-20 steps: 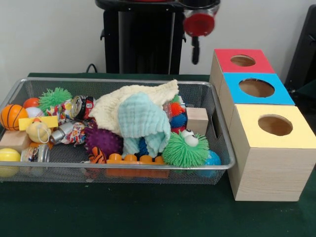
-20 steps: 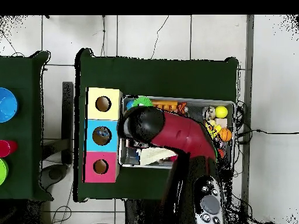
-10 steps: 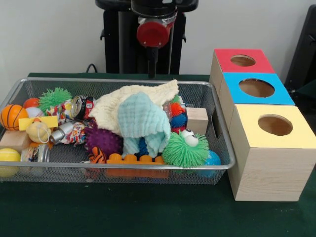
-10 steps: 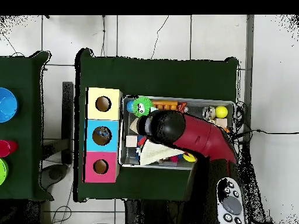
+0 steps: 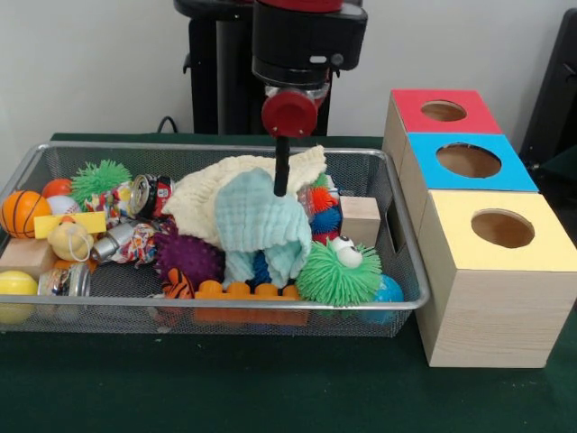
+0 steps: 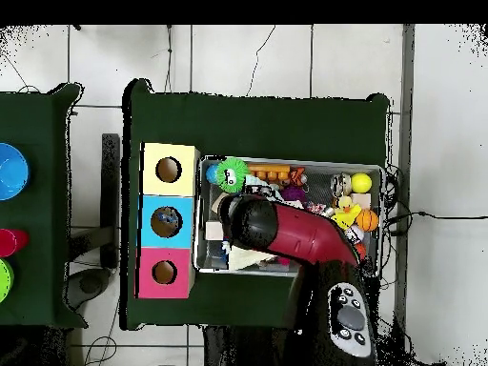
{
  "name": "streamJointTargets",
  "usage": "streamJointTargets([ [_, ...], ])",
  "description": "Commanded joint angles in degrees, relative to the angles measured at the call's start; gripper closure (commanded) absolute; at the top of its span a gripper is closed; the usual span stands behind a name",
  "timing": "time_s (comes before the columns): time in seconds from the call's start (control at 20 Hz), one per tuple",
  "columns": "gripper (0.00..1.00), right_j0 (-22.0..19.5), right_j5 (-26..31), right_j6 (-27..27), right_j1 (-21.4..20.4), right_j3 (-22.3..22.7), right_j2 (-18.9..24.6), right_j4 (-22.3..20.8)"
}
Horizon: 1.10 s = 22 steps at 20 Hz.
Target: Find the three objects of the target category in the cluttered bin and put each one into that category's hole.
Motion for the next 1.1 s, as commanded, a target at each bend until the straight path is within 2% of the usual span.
streamJointTargets([
  [0.05,0.0,0.9,-2.6,4.0,4.3,6.4,1.7,0.7],
  [0.25,0.0,0.6,-3.5,3.8,3.1,8.2,1.7,1.1],
  [0.65,0.0,-3.0,0.3,-2.4,-0.9,9.7,-0.7,-2.6],
  [1.1,0.0,-6.5,-3.5,-5.2,1.6,7.8,-2.7,-8.6],
])
